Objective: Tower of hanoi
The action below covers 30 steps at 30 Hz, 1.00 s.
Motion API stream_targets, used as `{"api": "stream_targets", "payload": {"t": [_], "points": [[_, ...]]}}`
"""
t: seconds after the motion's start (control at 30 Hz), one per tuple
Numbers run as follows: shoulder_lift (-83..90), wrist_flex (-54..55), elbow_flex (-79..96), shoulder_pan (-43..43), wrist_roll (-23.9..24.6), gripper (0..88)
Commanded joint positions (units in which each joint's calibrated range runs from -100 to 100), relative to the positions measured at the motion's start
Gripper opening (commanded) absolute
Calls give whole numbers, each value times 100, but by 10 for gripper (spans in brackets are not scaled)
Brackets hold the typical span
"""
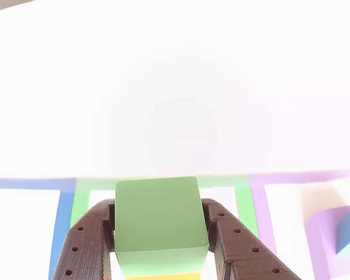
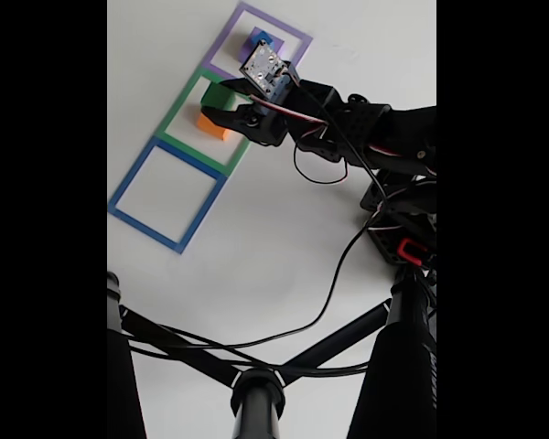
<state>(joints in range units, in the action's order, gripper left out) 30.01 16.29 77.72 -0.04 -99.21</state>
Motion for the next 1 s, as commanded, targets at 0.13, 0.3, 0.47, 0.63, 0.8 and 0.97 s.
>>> {"api": "stream_targets", "payload": {"t": [0.13,0.3,0.47,0.63,0.8,0.97], "points": [[-979,1561,92,-159,-79,77],[-1730,2346,19,-168,-79,78],[-2351,2929,-90,-121,-79,78],[-2828,3367,-108,-92,-79,78],[-3280,3796,-181,-73,-79,78],[-3611,4015,-363,-63,-79,78]]}}
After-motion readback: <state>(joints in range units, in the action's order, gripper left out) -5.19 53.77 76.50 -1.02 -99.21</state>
